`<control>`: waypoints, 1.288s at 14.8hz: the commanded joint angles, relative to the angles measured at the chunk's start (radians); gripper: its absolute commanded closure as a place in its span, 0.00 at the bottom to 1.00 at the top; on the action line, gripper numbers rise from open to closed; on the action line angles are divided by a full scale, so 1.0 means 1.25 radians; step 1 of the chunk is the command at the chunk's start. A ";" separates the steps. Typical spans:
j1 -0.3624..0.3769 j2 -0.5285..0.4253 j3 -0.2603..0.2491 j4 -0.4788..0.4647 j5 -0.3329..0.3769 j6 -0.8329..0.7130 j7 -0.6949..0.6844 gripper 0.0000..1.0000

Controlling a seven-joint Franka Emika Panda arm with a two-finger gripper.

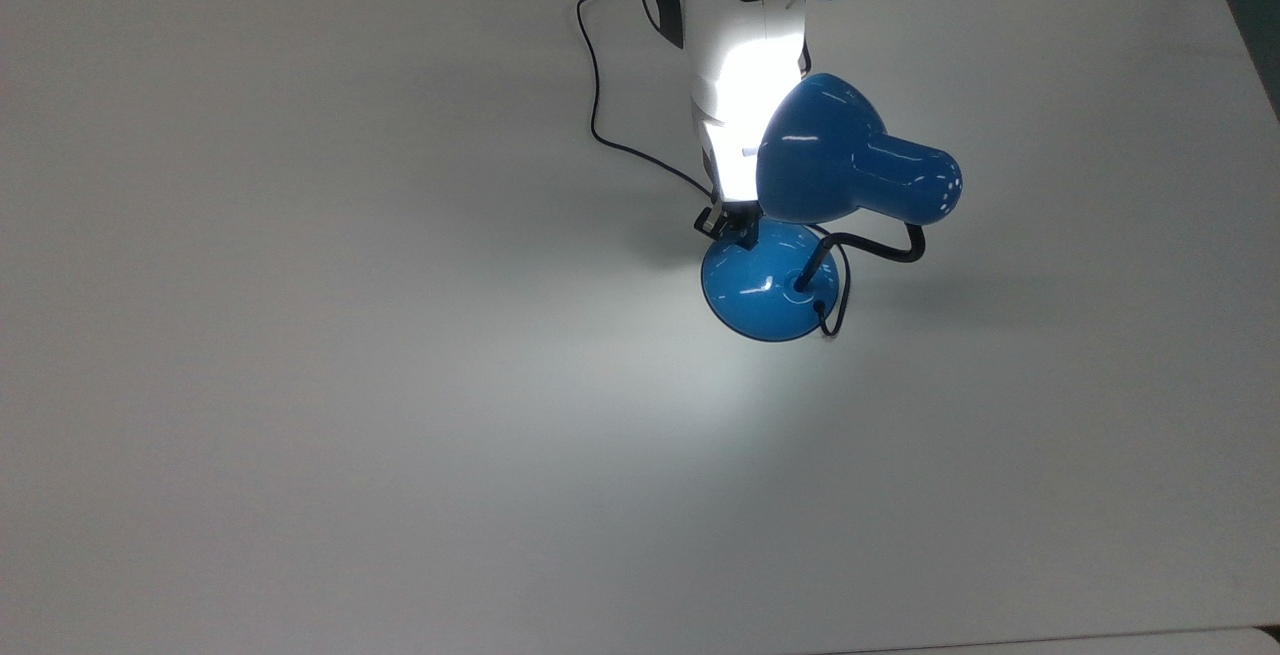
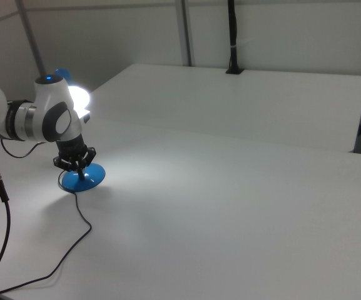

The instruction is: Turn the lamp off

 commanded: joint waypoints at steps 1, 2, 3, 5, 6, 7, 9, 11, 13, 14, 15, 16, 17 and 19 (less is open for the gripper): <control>-0.015 0.015 0.003 -0.033 0.004 -0.016 -0.004 1.00; -0.013 0.015 0.003 -0.033 0.004 -0.023 -0.003 1.00; -0.014 0.017 0.003 -0.033 0.004 -0.023 0.000 1.00; -0.014 0.015 0.003 -0.033 0.004 -0.026 0.000 1.00; -0.015 0.013 0.003 -0.033 0.004 -0.036 0.003 1.00; -0.015 0.012 0.003 -0.033 0.004 -0.047 0.007 1.00; -0.015 0.012 0.003 -0.035 0.002 -0.048 0.007 1.00; -0.017 0.012 0.003 -0.043 0.002 -0.050 0.008 1.00; -0.028 -0.004 0.002 -0.045 0.002 -0.083 0.008 1.00; -0.041 -0.024 0.002 -0.044 0.002 -0.120 0.009 1.00; -0.052 -0.043 0.001 -0.040 0.002 -0.162 0.013 1.00; -0.063 -0.059 -0.001 -0.037 0.002 -0.194 0.041 1.00; -0.086 -0.085 -0.002 -0.032 -0.005 -0.215 0.103 1.00; -0.121 -0.121 -0.002 -0.017 -0.035 -0.264 0.165 1.00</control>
